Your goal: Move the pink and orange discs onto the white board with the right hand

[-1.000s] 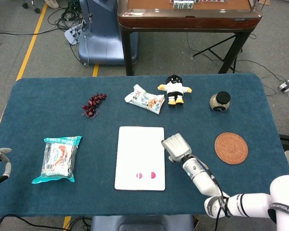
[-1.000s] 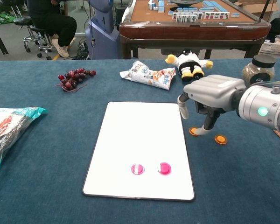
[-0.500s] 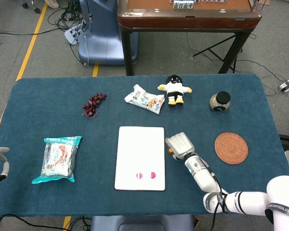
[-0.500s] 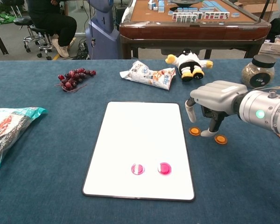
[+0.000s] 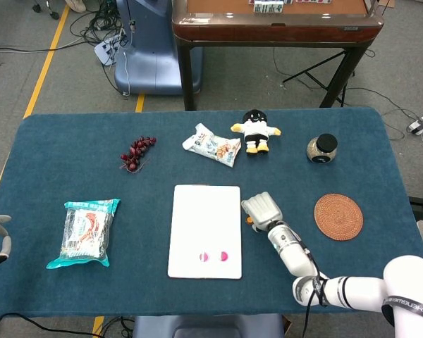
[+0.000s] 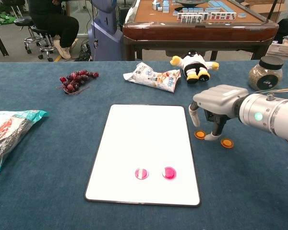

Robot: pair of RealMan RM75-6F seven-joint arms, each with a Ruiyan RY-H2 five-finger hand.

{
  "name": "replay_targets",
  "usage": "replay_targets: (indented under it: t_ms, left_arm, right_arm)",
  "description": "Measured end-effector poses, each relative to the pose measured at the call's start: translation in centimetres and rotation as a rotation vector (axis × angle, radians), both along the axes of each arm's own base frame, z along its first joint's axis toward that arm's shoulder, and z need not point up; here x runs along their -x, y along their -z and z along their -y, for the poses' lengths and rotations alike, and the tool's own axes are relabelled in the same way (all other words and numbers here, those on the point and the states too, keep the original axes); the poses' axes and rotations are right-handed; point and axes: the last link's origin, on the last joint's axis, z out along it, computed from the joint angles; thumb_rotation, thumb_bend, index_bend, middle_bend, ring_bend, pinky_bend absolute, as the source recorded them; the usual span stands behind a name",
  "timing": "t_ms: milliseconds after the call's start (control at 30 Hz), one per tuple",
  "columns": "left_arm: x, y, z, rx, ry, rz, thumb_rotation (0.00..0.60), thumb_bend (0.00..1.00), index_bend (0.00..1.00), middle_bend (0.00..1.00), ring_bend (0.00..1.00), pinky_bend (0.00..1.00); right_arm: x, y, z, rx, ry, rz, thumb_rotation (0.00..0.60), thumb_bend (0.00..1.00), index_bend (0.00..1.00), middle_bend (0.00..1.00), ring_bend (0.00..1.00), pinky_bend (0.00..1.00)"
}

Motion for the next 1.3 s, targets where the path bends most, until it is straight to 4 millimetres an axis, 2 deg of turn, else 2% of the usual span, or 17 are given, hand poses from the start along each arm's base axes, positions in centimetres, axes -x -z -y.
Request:
replay_targets:
  t_ms: [1300]
  left_arm:
    - [0.1,-0.4,0.0,-0.012,-0.006,0.003,0.6,0.49,0.4,0.52,0.44,0.59]
  right_arm:
    - [0.1,1.4,0.7,-0.022,0.035,-0.004,0.6,0.18,0.45,1.0,1.0,1.0]
